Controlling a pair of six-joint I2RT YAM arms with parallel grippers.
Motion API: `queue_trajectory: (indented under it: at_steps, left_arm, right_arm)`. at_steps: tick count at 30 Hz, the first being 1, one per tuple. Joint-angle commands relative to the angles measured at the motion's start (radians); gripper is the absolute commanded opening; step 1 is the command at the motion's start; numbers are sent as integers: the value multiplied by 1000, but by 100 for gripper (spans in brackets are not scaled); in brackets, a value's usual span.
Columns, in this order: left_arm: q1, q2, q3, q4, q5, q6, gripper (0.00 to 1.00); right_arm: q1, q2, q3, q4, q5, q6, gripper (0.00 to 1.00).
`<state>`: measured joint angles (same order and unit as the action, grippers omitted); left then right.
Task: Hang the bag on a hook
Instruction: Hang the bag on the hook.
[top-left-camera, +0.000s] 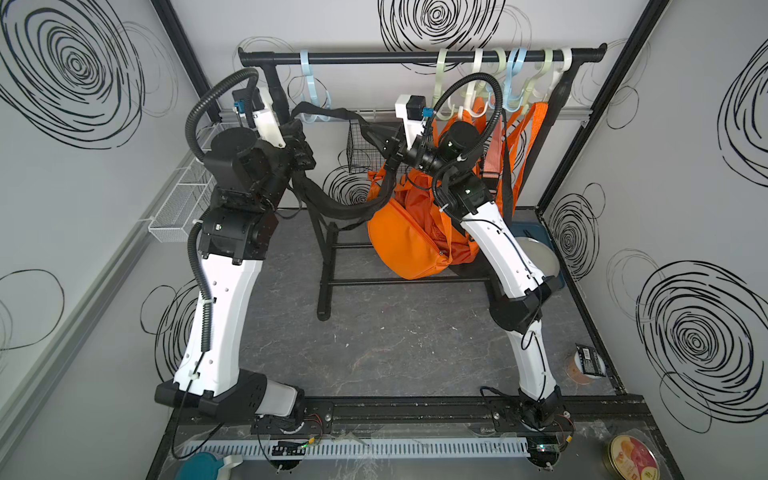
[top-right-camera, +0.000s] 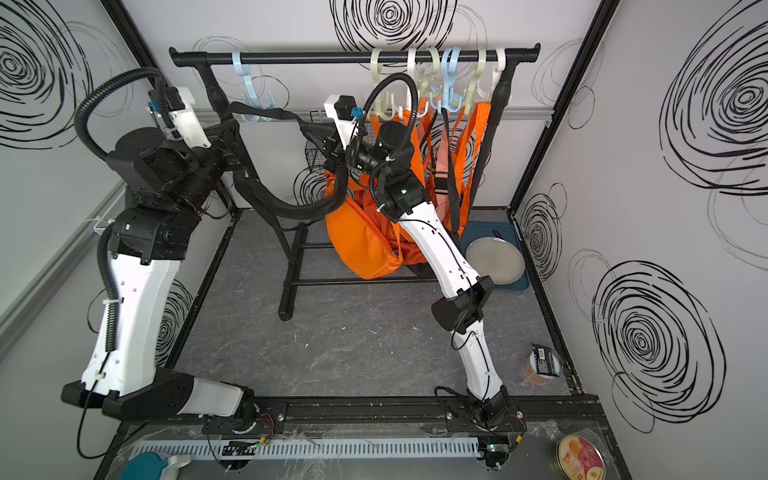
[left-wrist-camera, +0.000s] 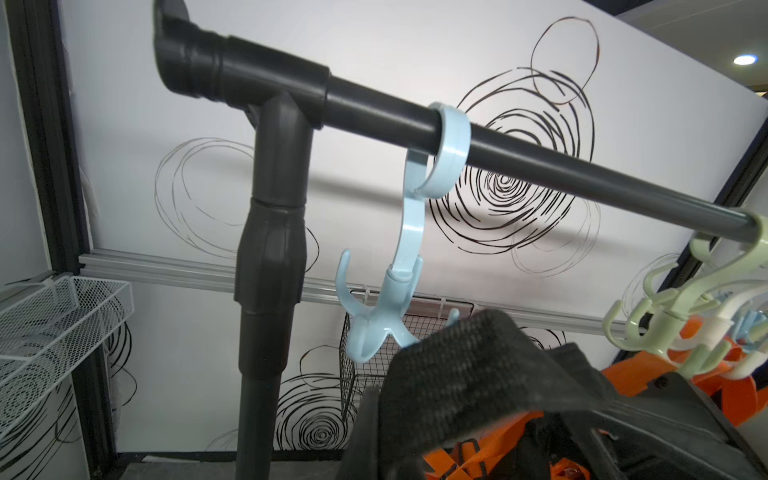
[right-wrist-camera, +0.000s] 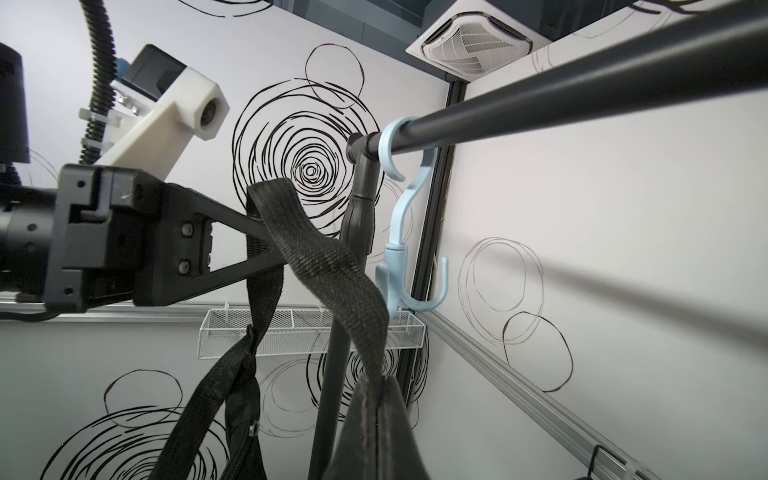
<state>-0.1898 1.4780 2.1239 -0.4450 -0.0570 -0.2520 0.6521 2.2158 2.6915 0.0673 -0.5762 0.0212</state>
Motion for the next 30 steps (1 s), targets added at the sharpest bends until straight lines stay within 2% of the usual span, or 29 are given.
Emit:
queue_trajectory:
  at_steps: [1,7,11,23,30]
  left_arm:
    - [-10,61,92,-90,-8,-17,0]
    - [-15,197,272,-204,-14,-12,0]
    - [-23,226,294,-227,-29,-4,0]
    - [-48,178,150,-215,-44,22,0]
    - [-61,120,19,-154,-48,25,0]
  right_arm:
    - [-4,17,40,161,-7,47,0]
    - [-15,64,47,232,4,88,0]
    - [-17,83,47,241,-9,103,0]
    - [-38,90,17,160,-100,181,0]
    - [-29,-55,-286,244,-49,170,0]
